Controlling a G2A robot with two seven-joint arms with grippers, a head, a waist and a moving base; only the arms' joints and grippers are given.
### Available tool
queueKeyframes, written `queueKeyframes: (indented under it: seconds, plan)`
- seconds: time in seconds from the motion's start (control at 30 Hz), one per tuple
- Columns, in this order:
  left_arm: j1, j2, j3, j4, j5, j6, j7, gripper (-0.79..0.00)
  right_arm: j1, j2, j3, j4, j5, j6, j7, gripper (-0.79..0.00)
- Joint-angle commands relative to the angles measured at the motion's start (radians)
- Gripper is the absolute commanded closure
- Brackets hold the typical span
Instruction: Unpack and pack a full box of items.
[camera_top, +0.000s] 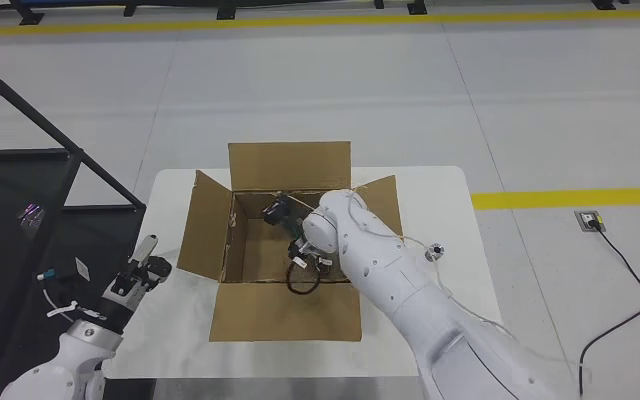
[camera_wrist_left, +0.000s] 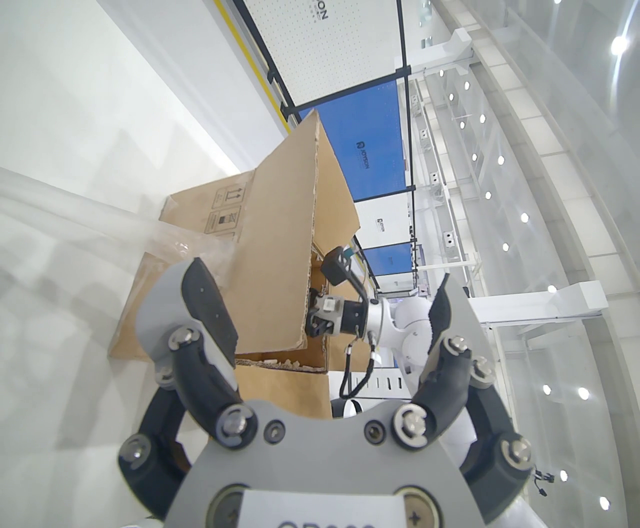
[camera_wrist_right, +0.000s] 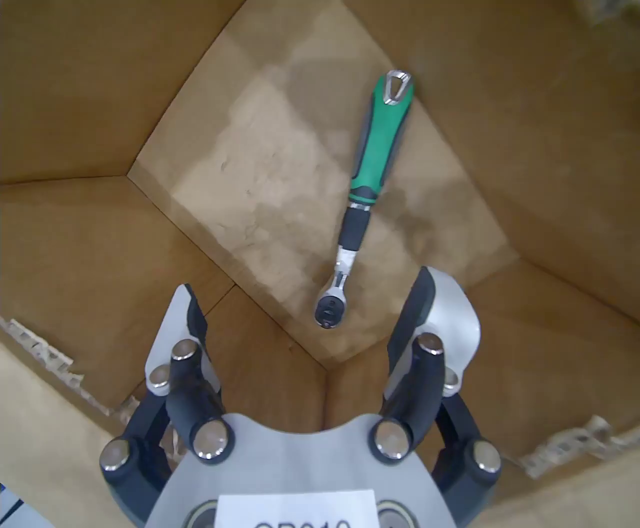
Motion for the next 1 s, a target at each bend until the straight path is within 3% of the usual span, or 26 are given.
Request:
queueKeyframes:
  seconds: [0.0,0.03,0.1,0.23,0.83,0.97]
  plan:
    - [-0.007,0.0,-0.006,0.006,-0.011,0.01,0.01,-0.785,0.003,-0.018,0.003,0.057,0.03,0.009,-0.039,-0.674]
    - [-0.01,0.001,-0.008,0.007,-0.012,0.012,0.01,-0.785,0.006,-0.026,0.003,0.083,0.035,0.031,-0.057,-0.634]
    - [-0.012,0.002,-0.01,0.009,-0.017,0.013,0.009,-0.785,0.004,-0.039,-0.001,0.111,0.037,0.059,-0.076,-0.628]
    - [-0.012,0.002,-0.01,0.009,-0.017,0.013,0.009,-0.785,0.004,-0.039,-0.001,0.111,0.037,0.059,-0.076,-0.785]
    - [-0.012,0.002,-0.01,0.009,-0.017,0.013,0.009,-0.785,-0.004,-0.038,-0.007,0.106,0.025,0.051,-0.074,-0.785]
    - [-0.01,0.001,-0.002,-0.002,-0.007,0.006,0.021,-0.785,-0.023,-0.036,-0.008,0.055,0.011,0.095,-0.055,-0.785]
